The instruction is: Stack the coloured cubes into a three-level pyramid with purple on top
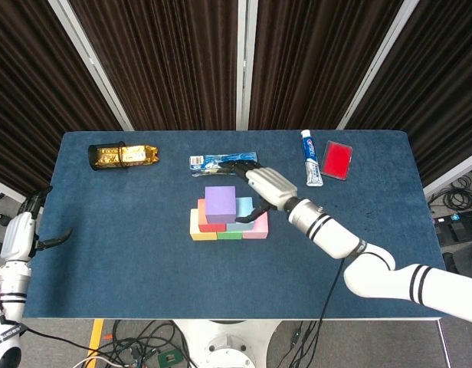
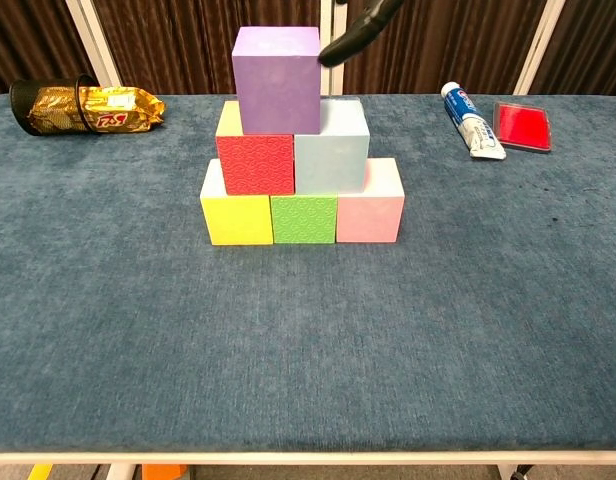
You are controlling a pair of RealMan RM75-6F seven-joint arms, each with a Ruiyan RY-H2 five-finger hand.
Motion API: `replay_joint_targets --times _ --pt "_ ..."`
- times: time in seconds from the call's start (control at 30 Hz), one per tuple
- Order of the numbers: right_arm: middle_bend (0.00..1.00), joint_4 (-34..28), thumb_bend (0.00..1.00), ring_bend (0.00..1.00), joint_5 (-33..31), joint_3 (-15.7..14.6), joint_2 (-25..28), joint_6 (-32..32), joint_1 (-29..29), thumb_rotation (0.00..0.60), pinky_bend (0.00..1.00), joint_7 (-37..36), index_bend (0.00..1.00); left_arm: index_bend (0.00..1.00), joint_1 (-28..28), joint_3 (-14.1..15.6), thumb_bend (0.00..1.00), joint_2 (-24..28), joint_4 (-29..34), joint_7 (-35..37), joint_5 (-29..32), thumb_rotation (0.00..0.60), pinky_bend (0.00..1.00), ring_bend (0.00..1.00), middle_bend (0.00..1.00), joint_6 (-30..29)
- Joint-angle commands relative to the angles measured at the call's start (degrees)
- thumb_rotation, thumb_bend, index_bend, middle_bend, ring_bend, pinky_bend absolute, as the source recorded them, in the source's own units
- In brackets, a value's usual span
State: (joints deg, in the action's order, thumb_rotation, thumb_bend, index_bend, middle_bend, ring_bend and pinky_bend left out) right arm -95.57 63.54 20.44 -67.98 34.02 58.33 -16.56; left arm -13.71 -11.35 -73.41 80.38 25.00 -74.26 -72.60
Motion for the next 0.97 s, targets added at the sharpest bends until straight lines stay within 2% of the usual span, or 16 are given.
replay_joint_targets --times 0.03,0.13,0.2,0.33,0.4,0.53,0.67,0.8,0.97 --pt "0.02 -3.13 0.00 0.00 2.06 -0.15 5.17 2.75 -3.12 0.600 0.00 0.65 0.00 0.10 -0.05 -0.17 0.22 0.14 0.12 -0.73 -0.01 0.600 0.09 0.00 0.09 -0.40" --pt "0.01 -5.71 0.00 0.00 3.28 -2.88 10.90 8.12 -6.96 0.600 0.00 8.81 0.00 0.10 0.02 -0.37 0.22 0.29 0.00 -1.64 -0.52 0.600 0.09 0.00 0.09 -1.56" --pt "0.00 -8.31 0.00 0.00 2.66 -5.49 14.07 14.66 -10.65 0.600 0.00 17.89 0.00 0.10 0.08 -0.24 0.22 0.29 -0.91 -2.53 -1.91 0.600 0.09 0.00 0.09 -3.12" --pt "0.00 -13.26 0.00 0.00 2.85 -10.37 16.11 30.38 -19.92 0.600 0.00 31.43 0.00 0.10 0.28 0.81 0.21 0.00 -4.09 -6.71 -5.64 0.600 0.10 0.00 0.09 -6.96" --pt "0.00 -14.07 0.00 0.00 4.61 -12.57 15.79 36.38 -24.14 0.600 0.00 34.14 0.00 0.10 0.48 1.31 0.19 -0.04 -5.14 -9.69 -7.15 0.600 0.10 0.00 0.09 -8.83" --pt "0.00 -12.14 0.00 0.00 9.95 -17.29 13.44 46.50 -32.53 0.600 0.00 35.86 0.00 0.11 1.35 2.67 0.14 1.07 -4.54 -16.62 -9.63 0.600 0.09 0.00 0.09 -11.90" --pt "0.00 -6.98 0.00 0.00 15.25 -20.67 8.80 54.14 -39.64 0.600 0.00 32.33 0.00 0.12 2.46 6.52 0.10 3.30 -2.64 -23.60 -13.17 0.600 0.09 0.00 0.08 -12.14" --pt "0.00 -1.14 0.00 0.00 18.02 -22.18 4.42 58.50 -44.31 0.600 0.00 28.60 0.00 0.12 3.70 10.43 0.07 6.32 1.56 -25.01 -14.08 0.600 0.10 0.00 0.05 -9.23" --pt "0.00 3.83 0.00 0.00 20.19 -22.49 0.97 59.88 -47.12 0.600 0.00 23.11 0.00 0.11 5.36 11.95 0.07 8.17 5.77 -32.34 -12.76 0.600 0.10 0.00 0.04 -8.83"
